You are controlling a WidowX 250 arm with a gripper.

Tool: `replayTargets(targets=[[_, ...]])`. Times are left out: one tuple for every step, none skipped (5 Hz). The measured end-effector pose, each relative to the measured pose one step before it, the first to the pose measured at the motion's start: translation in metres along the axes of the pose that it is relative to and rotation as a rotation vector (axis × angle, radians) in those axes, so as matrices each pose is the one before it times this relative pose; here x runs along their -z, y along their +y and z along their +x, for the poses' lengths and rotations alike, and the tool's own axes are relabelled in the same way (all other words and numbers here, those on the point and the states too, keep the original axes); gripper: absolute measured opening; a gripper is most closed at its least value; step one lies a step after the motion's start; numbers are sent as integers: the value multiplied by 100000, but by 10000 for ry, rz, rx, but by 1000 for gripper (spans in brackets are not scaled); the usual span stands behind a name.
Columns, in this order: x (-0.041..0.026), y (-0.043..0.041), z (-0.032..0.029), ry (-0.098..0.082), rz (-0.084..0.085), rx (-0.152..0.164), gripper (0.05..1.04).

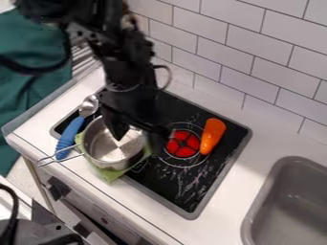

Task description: Moved the silver pan over the light green towel

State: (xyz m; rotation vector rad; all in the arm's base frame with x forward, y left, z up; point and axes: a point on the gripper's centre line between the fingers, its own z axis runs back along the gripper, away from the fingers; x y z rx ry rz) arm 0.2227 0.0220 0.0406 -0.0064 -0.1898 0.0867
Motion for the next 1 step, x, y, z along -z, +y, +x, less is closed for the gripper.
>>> replayTargets(targets=[[-103,-400,475,139,301,32,1010]])
